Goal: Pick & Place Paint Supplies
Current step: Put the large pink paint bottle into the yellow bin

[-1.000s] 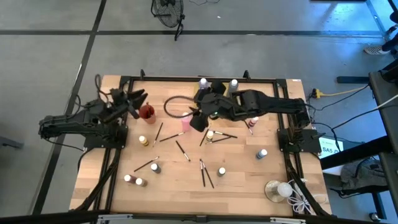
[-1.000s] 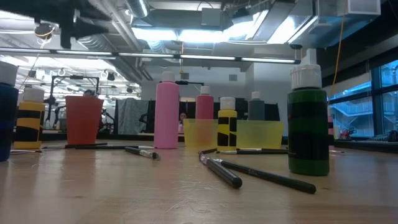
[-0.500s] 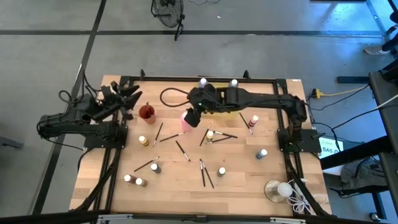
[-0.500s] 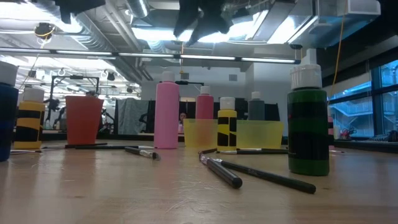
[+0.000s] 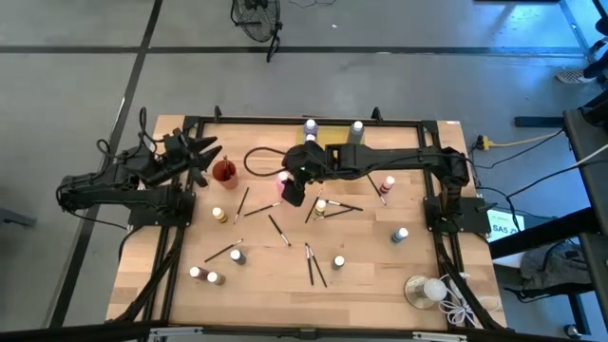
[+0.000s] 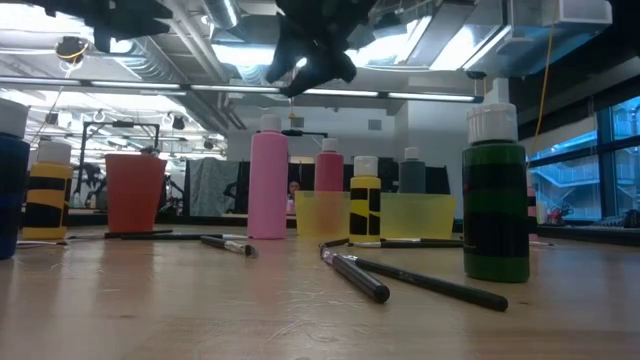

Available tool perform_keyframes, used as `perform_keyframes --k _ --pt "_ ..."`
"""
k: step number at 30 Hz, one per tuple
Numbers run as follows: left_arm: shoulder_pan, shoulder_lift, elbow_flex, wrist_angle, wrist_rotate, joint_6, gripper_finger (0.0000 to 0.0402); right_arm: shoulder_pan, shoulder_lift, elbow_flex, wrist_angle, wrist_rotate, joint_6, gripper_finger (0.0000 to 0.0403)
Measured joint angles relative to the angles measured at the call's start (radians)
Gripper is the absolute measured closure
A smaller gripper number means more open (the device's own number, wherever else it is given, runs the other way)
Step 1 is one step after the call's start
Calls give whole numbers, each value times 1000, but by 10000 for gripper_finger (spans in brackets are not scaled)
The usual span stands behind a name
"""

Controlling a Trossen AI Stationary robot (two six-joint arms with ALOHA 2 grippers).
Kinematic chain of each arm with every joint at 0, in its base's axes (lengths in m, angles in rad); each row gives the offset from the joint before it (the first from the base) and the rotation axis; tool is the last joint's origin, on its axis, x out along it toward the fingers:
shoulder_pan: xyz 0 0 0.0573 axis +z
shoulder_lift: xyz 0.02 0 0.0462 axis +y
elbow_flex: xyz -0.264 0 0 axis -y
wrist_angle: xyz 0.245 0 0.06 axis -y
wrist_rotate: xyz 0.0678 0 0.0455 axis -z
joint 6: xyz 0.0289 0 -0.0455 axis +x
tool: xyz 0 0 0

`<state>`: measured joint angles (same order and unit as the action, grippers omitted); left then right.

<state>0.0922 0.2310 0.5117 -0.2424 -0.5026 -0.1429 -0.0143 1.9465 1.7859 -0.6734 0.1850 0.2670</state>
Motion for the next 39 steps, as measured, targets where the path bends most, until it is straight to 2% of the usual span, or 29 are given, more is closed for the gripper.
perform_keyframes --k 12,21,26,32,39 --pt "0 0 0 -26 0 -4 245 -10 5 -69 128 -24 -43 151" --pt "0 0 0 -56 -1 -3 248 -22 5 -107 154 17 -40 151" --pt "0 0 0 -56 -1 -2 245 -35 5 -132 201 -17 -33 151" --pt "0 0 0 -55 -1 -2 247 -43 5 -135 187 18 -43 151" --pt "0 0 0 -55 -1 -1 246 -46 5 -135 185 -13 -63 151"
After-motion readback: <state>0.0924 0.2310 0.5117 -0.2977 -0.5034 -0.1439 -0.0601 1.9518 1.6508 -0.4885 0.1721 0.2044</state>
